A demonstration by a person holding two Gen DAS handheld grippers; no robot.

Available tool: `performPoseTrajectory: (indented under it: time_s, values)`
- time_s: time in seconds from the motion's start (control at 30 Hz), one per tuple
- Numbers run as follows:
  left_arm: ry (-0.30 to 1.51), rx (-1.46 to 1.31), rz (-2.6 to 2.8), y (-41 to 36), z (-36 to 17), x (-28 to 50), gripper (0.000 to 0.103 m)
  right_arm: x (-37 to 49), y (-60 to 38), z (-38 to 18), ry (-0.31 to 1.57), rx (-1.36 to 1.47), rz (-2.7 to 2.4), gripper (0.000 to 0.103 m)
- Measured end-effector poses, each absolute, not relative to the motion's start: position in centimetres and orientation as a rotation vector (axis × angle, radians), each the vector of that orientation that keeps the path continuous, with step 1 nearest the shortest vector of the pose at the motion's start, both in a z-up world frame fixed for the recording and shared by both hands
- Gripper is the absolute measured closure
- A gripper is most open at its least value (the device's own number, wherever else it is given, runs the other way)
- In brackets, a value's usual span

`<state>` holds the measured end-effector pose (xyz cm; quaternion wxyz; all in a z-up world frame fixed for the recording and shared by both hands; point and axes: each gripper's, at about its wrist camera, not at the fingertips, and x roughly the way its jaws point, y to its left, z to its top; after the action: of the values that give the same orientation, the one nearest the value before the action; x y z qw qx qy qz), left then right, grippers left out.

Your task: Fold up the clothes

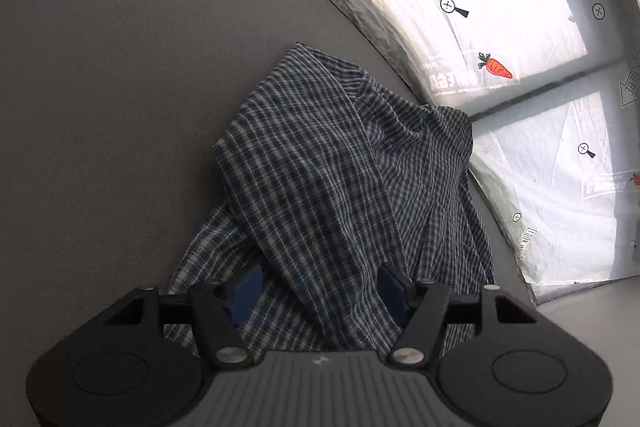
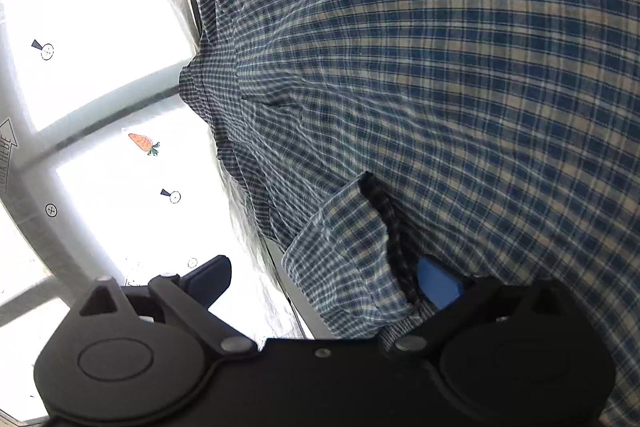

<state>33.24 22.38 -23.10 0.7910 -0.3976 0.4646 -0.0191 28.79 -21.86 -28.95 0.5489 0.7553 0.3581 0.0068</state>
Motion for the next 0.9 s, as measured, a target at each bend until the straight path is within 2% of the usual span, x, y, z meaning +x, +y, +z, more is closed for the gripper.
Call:
performPoseTrajectory:
  time_s: [0.2, 0.3, 0.37, 0.5, 0.57, 0.63, 0.9]
  values:
    - [1.051, -0.868, 0.058, 24.5, -25.0, 32.3, 0.038, 30.3, -20.6, -28.2, 0.957, 1.627, 0.009, 0.012]
    - [1.089, -0.857, 0.073, 24.7, -25.6, 32.7, 0.037, 30.1, -20.2, -28.4, 0.973, 1.606, 0.026, 0.024]
    - [1.114, -0.862, 0.061, 24.6, -26.1, 33.1, 0.037, 30.0, -19.9, -28.7, 0.994, 1.587, 0.020, 0.042]
    - [1.134, -0.806, 0.037, 23.9, -26.3, 33.8, 0.029, 29.5, -19.5, -29.6, 1.018, 1.583, 0.006, 0.057]
    - [1.141, -0.780, 0.028, 23.5, -26.3, 34.1, 0.027, 28.8, -19.6, -30.1, 1.028, 1.595, 0.002, 0.078]
    - [1.146, -0.760, 0.023, 23.2, -26.2, 34.4, 0.026, 28.5, -19.5, -30.3, 1.016, 1.611, -0.004, 0.088]
    - [1.144, -0.667, 0.041, 21.8, -25.4, 33.9, 0.025, 27.0, -19.9, -30.0, 0.953, 1.608, -0.007, 0.093]
